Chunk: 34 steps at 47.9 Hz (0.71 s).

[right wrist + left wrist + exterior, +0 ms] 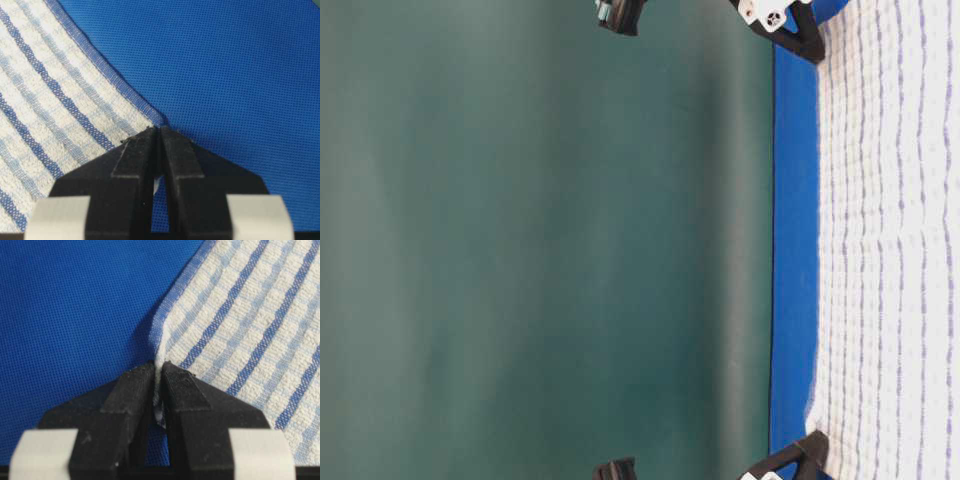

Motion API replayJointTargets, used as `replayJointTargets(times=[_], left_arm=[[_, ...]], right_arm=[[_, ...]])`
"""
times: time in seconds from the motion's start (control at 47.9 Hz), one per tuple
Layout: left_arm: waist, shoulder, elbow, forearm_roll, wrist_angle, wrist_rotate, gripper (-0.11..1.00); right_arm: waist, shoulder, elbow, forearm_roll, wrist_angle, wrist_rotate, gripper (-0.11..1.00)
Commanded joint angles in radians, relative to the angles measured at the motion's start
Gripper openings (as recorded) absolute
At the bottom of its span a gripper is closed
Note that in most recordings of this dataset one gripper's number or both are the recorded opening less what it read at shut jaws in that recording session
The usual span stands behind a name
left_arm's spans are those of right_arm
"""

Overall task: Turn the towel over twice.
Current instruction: 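Lift the towel by its far corners up and away with both grippers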

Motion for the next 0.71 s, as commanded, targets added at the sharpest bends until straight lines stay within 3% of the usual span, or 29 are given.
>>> replayJointTargets(times=[0.0,0.438,0.689], left_arm=[[0.008,-0.043,-0.025,-0.003,0.0,-0.002,0.03],[0.089,-0.276,-0.147,-0.002,0.12,0.005,0.03],[0.112,-0.371,-0.207,-0.003,0.12,0.005,0.03]], right_arm=[[-0.009,-0.038,-0.005,0.002,0.021,0.0,0.05],[-0.104,-0.287,-0.132,-0.011,0.216,-0.074,0.05],[-0.132,-0.382,-0.242,-0.017,0.334,-0.138,0.05]])
